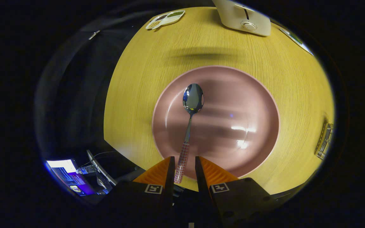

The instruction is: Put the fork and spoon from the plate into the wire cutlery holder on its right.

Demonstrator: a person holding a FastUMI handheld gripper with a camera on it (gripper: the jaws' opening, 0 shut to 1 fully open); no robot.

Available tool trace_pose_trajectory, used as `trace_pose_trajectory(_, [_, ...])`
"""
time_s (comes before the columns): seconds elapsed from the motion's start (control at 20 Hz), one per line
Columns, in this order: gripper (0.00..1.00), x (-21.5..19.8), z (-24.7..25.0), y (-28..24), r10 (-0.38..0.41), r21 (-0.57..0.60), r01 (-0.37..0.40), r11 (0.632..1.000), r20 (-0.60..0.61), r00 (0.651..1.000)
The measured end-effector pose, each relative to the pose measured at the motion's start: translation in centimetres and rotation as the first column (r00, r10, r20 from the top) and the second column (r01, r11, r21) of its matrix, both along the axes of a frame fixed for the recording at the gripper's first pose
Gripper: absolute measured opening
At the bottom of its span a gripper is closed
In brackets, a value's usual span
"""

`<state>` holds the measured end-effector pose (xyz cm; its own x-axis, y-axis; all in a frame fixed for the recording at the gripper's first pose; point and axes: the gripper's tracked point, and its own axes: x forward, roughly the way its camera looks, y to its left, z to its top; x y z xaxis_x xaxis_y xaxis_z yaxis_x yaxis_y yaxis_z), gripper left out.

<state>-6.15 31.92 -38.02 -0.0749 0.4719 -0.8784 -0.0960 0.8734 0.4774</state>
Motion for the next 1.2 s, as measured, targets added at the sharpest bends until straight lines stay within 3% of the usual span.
trace_pose_trajectory(0.3, [0.40,-0.4,-2.7,0.7,0.007,-0.053,-0.008,0.999,-0.024,1.000])
trace_pose_trajectory(0.4, [0.21,-0.1,-2.8,0.7,0.008,-0.045,-0.008,0.999,-0.020,1.000])
trace_pose_trajectory(0.5, [0.14,-0.3,-2.4,0.3,-0.002,-0.024,0.001,1.000,-0.029,1.000])
trace_pose_trajectory(0.85, [0.10,0.5,2.4,-3.1,-0.045,0.109,0.047,0.993,-0.019,0.999])
trace_pose_trajectory(1.2, [0.10,1.3,9.8,-10.6,-0.060,0.182,0.038,0.983,0.118,0.991])
